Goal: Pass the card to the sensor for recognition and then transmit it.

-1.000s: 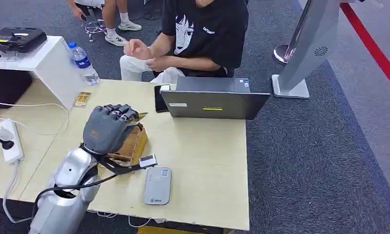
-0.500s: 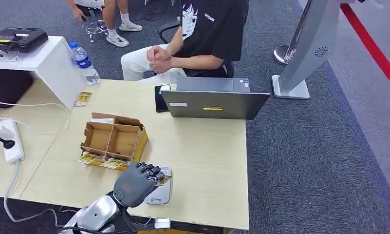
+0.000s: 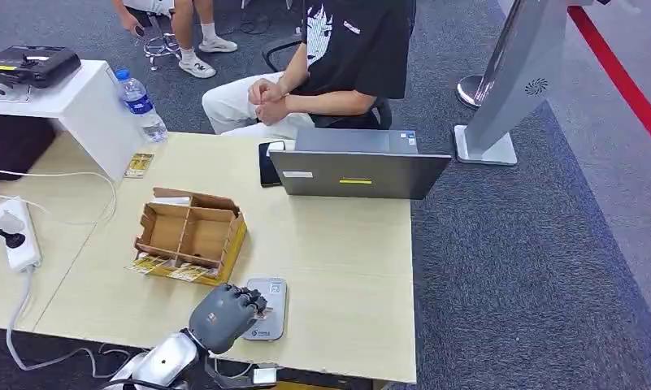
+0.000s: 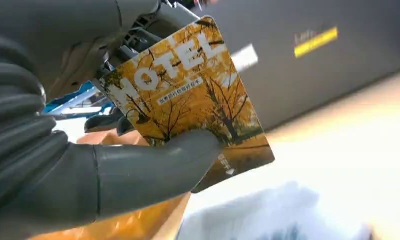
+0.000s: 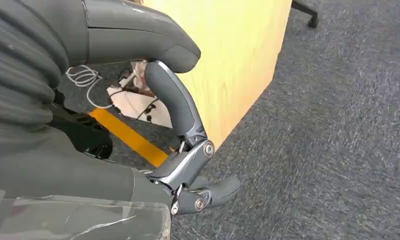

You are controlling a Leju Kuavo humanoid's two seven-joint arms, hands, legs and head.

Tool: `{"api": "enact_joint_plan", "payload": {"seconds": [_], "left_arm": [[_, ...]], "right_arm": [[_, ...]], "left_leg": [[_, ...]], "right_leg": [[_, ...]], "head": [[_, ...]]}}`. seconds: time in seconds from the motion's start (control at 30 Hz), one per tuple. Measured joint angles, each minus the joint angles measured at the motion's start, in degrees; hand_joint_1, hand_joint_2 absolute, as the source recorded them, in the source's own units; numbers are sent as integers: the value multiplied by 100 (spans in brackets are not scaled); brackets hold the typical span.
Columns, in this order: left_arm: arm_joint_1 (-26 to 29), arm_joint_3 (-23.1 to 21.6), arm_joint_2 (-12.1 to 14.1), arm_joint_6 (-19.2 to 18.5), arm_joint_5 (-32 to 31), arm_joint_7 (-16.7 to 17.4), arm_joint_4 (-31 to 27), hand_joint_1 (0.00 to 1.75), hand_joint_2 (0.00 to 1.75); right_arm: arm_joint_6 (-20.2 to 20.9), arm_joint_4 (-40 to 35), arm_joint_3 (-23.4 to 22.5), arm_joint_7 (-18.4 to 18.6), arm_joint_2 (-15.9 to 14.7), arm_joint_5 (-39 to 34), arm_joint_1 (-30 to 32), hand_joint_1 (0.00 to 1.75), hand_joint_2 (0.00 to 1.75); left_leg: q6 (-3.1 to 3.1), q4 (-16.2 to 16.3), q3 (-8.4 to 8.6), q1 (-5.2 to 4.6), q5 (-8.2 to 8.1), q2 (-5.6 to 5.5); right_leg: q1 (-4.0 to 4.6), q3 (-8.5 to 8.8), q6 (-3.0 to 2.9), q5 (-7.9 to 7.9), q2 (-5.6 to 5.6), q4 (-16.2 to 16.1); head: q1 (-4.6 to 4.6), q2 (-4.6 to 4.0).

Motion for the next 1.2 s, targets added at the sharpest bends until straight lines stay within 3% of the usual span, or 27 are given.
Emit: {"api": "enact_joint_plan", "payload": {"seconds": [0.43, 0.8, 1.2], "left_arm": [[-331, 116, -90, 13, -140, -4, 394, 175, 175], [-990, 427, -234, -33, -208, 39, -120, 175, 175], [-1651, 903, -234, -345, -26, 256, -161, 175, 175]], "right_arm": [[-33, -28, -2, -18, 2, 122, 0, 0, 175], [-13, -17, 0, -92, 7, 179, 0, 0, 175], [-35, 9, 0, -103, 7, 295, -1, 0, 175]], "left_leg": [[-5, 0, 5, 0, 9, -7], [-4, 2, 4, 0, 11, -11], [-7, 2, 3, 1, 13, -10]], "right_leg": [[0, 6, -1, 2, -10, 2], [0, 5, -2, 4, -12, 3], [0, 3, -2, 3, -10, 6]], "head": [[0, 0], [2, 0], [0, 0]]}}
